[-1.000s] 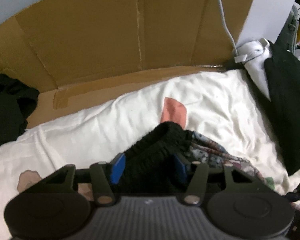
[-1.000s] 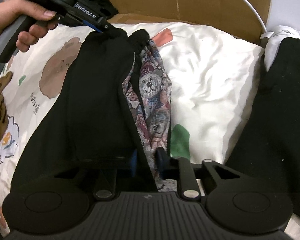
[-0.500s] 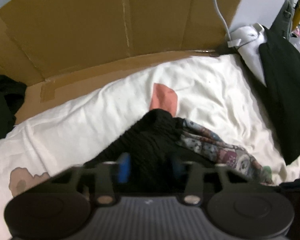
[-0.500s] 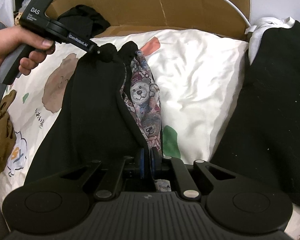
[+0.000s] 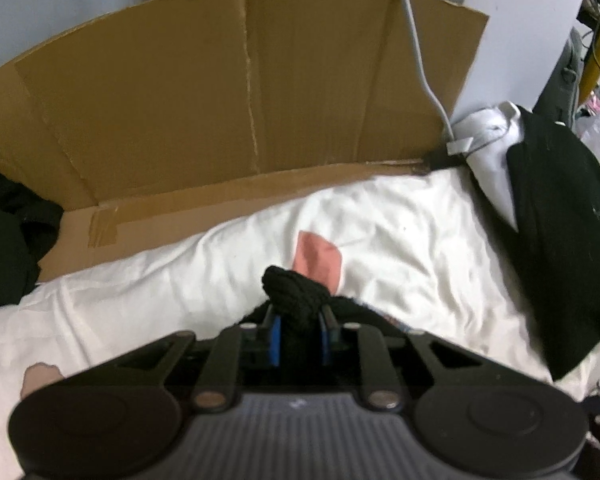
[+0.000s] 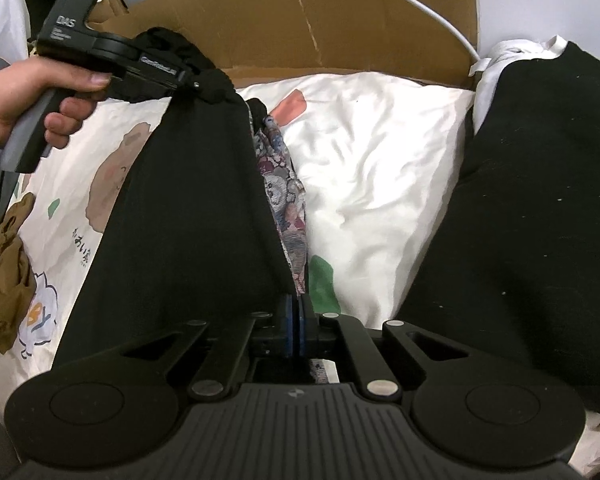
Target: Fold clothes
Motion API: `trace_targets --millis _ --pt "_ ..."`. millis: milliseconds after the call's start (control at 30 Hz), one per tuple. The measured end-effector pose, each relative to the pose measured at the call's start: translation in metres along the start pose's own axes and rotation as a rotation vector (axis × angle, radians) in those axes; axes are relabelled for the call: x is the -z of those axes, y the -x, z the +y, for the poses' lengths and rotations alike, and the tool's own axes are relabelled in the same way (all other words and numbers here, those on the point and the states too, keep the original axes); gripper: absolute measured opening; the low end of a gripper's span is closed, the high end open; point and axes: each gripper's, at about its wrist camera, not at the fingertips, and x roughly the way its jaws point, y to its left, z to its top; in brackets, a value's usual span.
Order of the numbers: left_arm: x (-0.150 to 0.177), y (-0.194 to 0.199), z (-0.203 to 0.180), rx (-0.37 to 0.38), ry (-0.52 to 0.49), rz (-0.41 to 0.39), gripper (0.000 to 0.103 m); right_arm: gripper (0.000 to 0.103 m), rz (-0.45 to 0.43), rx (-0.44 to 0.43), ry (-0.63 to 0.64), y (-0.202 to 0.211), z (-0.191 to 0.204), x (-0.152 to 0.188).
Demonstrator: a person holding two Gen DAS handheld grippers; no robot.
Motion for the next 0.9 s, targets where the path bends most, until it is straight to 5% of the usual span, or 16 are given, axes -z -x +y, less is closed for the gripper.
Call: trace_targets --millis 233,333,433,500,567,900 --pt "-0.004 -0.020 -0.013 -0.052 0.009 0.007 0.021 0.002 0.041 0.016 -0.010 -0.008 -0.010 0.005" --pt "-0.006 -0.029 -0.019 -0.075 0.013 0.009 0.040 0.004 0.066 0.011 -0.050 -0.011 -0.013 0.006" --pt "-0.011 -0.026 -0.018 -0.080 0.010 0.007 0.046 0.011 0.059 -0.002 -0.067 -0.006 -0.014 0.009" --pt "-0.013 -0.018 -0.014 -0.082 0.025 -0.002 0.058 0.032 0.061 0.014 -0.050 -0.004 -0.013 0.013" --pt "-0.014 -0.009 -0.007 -0.087 0.049 -0.020 0.062 0.039 0.064 0.029 -0.057 -0.003 -0.015 0.016" --pt "0.004 0.020 0.023 -0.143 0.138 0.008 0.065 0.038 0.089 0.054 -0.063 0.001 -0.020 0.028"
